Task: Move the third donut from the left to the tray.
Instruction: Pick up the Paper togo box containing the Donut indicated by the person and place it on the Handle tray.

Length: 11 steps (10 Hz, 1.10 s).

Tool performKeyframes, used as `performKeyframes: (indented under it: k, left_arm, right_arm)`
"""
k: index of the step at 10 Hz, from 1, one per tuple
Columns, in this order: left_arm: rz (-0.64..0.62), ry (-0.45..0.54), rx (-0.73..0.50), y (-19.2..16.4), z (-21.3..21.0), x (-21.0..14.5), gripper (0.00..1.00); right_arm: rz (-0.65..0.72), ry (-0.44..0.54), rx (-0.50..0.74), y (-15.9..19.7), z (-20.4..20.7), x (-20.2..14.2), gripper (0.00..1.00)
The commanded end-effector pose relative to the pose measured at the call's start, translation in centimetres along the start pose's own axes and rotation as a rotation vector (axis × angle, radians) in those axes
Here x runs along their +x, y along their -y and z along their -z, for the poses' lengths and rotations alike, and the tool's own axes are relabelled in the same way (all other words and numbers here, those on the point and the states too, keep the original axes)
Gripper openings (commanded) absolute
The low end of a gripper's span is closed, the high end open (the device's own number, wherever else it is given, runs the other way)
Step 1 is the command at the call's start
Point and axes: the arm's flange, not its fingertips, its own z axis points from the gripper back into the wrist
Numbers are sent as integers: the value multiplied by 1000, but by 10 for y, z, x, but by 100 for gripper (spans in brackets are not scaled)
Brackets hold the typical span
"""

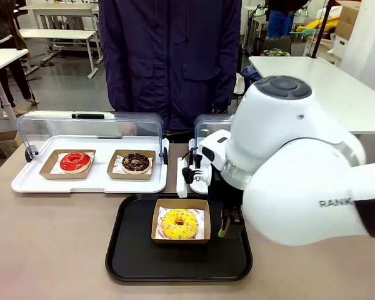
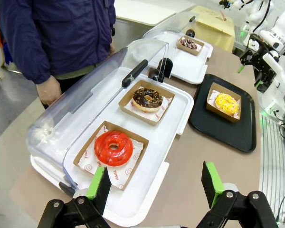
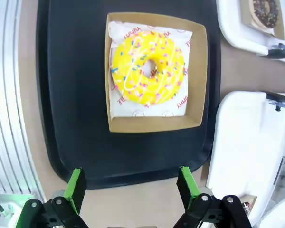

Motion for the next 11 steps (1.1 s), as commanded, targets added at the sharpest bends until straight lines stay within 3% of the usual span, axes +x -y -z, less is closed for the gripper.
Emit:
performKeyframes:
  k: [1, 2, 11]
  left_arm:
    - [11, 8, -6, 1, -1, 1, 100]
    - [11, 8, -6, 1, -1, 1, 100]
    - [11, 8, -6, 1, -1, 1, 100]
  right_arm:
    - [-23, 43, 44, -45, 5, -54, 100]
    - [0, 0, 0, 0, 0, 0, 100]
    - [0, 0, 0, 0, 0, 0, 100]
